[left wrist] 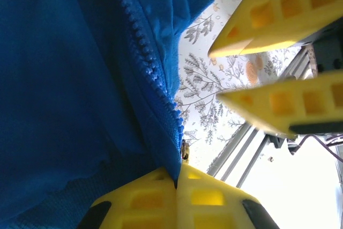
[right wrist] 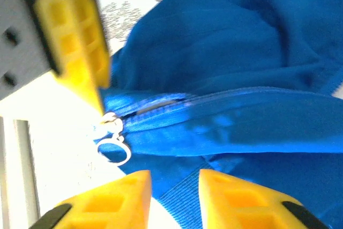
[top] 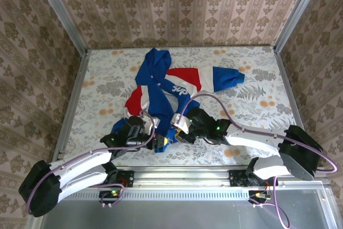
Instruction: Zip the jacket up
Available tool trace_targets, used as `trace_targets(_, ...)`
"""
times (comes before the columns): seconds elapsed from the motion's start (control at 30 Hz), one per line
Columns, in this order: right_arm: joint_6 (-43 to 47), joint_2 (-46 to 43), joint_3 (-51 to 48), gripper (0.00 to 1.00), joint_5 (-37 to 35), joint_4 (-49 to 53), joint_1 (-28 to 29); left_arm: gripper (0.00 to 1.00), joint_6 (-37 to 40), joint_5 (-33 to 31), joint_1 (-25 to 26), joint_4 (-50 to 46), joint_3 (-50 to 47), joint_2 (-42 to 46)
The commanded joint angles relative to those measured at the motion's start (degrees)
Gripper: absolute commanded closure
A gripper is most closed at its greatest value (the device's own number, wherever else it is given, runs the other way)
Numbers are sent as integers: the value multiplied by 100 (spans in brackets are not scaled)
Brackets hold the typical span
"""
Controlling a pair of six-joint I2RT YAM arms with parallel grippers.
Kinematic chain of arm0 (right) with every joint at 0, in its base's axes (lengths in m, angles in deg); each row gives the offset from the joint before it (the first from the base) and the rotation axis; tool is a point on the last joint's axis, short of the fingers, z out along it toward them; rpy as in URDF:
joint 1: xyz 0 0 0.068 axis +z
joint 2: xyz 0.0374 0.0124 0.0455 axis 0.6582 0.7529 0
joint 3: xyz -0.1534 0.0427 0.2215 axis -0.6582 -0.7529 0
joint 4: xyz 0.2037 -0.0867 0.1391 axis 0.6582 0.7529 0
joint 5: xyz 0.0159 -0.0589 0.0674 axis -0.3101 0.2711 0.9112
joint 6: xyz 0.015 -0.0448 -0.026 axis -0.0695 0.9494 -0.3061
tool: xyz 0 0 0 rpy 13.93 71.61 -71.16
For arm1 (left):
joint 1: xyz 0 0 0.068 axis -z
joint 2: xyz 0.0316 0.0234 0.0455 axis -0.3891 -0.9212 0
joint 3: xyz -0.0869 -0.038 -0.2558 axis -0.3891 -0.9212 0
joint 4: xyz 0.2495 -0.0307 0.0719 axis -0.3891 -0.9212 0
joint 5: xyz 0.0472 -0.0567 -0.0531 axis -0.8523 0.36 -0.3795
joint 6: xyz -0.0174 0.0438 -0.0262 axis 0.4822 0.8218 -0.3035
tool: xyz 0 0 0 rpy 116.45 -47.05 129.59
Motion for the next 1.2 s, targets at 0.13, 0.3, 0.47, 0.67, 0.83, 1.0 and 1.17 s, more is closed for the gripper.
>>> trace_targets(0.13,471,-14,-285,60,662,-774,120,100,499,444,-128,-46,401,-167)
trace_targets(0.3,450,135,-341,57,575,-1108,165,100,623,589,-137,-56,550,-327)
trace_targets(0.47,463,289,-288,57,621,-1153,165,100,672,601,-154,-65,606,-386)
trace_targets(0.67,467,475,-287,63,559,-1140,165,100,703,611,-181,-91,617,-373)
trace_targets(0.83,535,460,-290,84,489,-1107,165,100,776,629,-207,-186,626,-373)
trace_targets(1.0,587,413,-211,93,457,-919,165,100,838,638,-242,-266,652,-373)
trace_targets(1.17,611,371,-182,89,485,-786,165,100,881,647,-251,-337,661,-373)
